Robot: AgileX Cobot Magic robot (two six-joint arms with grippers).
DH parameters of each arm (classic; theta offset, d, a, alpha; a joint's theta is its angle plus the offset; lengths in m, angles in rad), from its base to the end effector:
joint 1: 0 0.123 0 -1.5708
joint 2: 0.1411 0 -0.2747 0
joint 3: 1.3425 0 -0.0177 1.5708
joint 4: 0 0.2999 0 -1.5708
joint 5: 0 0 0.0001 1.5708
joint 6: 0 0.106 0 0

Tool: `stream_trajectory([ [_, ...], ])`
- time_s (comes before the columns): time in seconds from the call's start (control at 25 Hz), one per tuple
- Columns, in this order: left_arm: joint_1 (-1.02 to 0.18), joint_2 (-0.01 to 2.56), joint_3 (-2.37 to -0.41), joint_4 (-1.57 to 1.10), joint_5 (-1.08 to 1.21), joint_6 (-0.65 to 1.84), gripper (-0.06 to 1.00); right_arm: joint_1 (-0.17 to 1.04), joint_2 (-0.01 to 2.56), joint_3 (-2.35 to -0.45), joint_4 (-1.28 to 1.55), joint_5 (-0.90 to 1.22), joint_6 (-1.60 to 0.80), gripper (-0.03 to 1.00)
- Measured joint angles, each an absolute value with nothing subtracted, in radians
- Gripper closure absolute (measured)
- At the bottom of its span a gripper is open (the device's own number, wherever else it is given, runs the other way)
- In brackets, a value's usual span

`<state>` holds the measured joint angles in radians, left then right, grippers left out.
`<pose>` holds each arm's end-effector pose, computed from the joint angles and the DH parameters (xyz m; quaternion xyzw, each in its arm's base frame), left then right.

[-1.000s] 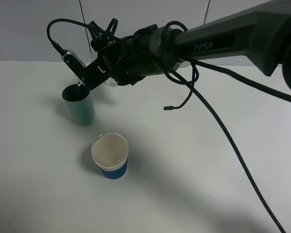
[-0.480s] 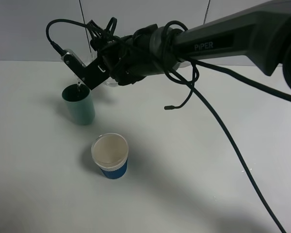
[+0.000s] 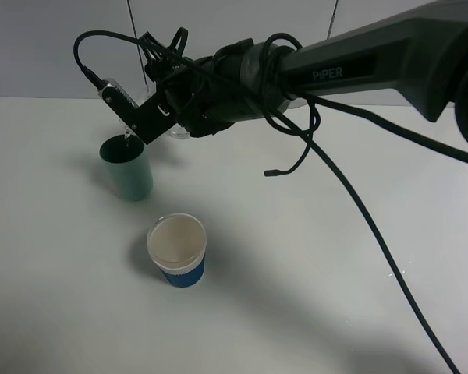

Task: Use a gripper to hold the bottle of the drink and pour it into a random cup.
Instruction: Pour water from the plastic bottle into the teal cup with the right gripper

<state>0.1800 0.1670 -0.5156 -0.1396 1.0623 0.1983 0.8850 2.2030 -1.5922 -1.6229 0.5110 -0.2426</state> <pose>0.0889 0.0031 0.2875 0.0056 0.8884 0.0168 0.4587 0.3833 0.3865 0.1411 -0.7910 0.2853 -0.4260 0.3339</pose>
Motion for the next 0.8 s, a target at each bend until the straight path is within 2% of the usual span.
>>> stream_trajectory([
  [0.8, 0.18, 0.167, -0.516, -0.14, 1.062, 0.198, -0.05, 0.885, 2.203, -1.592, -1.646, 0.493, -0.243, 0.39],
])
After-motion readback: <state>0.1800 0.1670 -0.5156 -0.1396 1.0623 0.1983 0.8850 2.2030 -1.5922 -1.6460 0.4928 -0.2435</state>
